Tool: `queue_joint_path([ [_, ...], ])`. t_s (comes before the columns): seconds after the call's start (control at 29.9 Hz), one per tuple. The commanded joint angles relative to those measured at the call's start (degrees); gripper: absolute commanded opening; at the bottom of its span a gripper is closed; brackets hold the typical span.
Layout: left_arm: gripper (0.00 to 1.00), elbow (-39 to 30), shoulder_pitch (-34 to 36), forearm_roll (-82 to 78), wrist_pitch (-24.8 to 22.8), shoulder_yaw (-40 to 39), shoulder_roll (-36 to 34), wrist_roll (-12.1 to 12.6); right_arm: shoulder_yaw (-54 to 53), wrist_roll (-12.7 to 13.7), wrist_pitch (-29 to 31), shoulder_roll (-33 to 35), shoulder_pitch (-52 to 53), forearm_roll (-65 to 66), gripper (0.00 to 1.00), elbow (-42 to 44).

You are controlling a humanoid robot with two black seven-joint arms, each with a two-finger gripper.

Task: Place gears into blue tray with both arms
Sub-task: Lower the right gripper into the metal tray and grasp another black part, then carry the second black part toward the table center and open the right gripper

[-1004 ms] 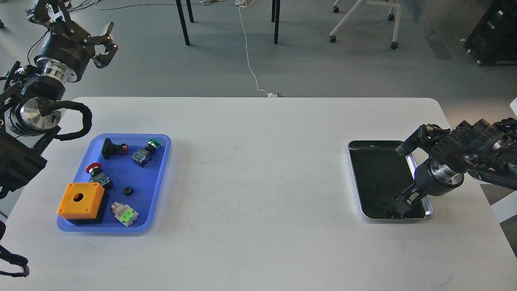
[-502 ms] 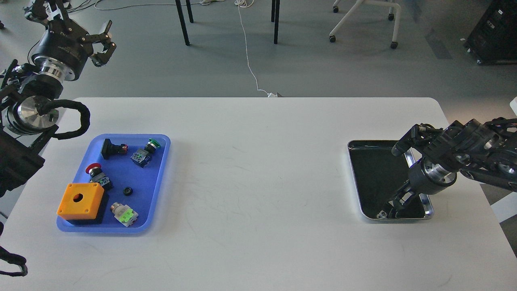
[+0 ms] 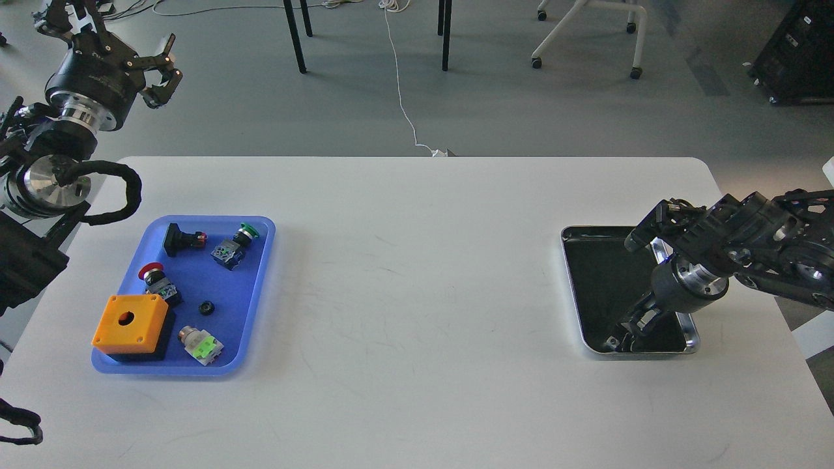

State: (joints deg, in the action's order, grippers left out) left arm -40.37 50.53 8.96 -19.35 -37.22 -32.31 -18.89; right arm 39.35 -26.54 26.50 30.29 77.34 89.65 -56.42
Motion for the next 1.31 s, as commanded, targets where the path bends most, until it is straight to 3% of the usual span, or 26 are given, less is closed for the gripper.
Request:
queue_joint_path([
  [0.0,0.98,0.0,0.0,0.0,0.0,0.0,0.1,0.0,0.1,0.0,0.0,0.3,-0.1,0.1,0.34,-0.2],
  [0.27,0.98,0.0,0.0,0.0,0.0,0.0,-0.2,0.0,0.0,0.0,0.0,0.1,0.1,0.1,0.33,-0.3],
  [0.5,0.98,0.0,0.0,0.0,0.0,-0.1,-0.8,-0.1,0.1,-0.2,0.0,0.3,0.1,0.2,0.18,-0.3],
  [0.9,0.98,0.0,0.0,0.0,-0.1,-0.1,-1.0,-0.1,-1.1,-0.3,0.0,1.1,8.1,-1.0,0.18,-4.5],
  [1.1,0.98,0.0,0.0,0.0,-0.1,0.0,-0.9,-0.1,-2.7,-0.2,0.2,-4.9,12.5,-8.2,0.19,-4.7],
  [1.27,0.98,0.0,-0.1,0.0,0.0,0.0,-1.1,-0.1,-3.6,-0.3,-3.7,-13.1,12.0,-14.8,0.19,-2.6],
])
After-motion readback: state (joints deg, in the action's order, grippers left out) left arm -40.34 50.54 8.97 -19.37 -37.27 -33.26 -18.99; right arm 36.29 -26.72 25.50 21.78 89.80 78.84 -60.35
